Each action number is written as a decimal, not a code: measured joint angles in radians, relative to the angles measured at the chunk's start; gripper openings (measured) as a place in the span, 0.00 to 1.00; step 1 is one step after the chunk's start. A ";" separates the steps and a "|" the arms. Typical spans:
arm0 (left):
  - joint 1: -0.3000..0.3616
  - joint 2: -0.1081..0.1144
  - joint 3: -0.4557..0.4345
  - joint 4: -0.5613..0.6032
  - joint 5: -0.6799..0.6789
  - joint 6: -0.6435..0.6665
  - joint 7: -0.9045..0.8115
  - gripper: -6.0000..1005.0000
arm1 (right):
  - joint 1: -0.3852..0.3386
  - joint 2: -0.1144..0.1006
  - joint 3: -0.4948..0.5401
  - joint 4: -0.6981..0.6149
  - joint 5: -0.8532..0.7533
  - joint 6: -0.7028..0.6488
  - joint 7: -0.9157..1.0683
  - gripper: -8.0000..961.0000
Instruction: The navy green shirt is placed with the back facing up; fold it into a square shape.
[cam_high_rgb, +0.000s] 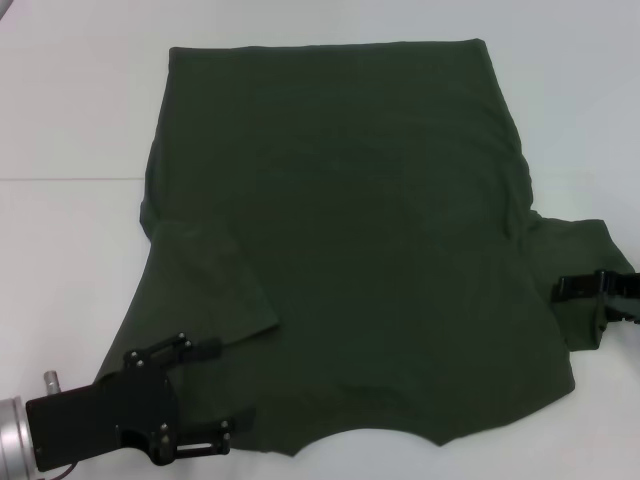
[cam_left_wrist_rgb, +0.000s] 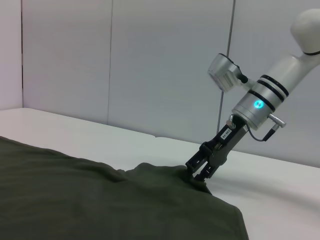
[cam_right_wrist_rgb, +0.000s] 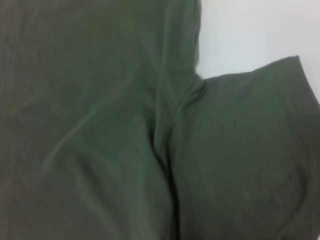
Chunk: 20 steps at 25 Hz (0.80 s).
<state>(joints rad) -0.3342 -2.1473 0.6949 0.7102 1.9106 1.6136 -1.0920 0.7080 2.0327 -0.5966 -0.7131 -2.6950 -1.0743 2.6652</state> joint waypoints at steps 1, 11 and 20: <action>0.000 0.000 0.000 0.000 0.000 0.000 0.000 0.93 | 0.000 0.000 0.000 0.000 0.000 0.000 0.000 0.96; -0.001 0.000 0.000 0.000 -0.001 0.000 0.000 0.93 | -0.006 -0.003 0.002 0.000 0.000 -0.004 0.010 0.91; -0.002 0.000 -0.004 0.000 -0.002 0.000 0.000 0.93 | -0.010 -0.011 -0.001 0.000 0.000 -0.017 0.011 0.57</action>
<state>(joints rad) -0.3359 -2.1473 0.6910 0.7102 1.9086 1.6137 -1.0922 0.6985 2.0214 -0.5973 -0.7133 -2.6952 -1.0912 2.6757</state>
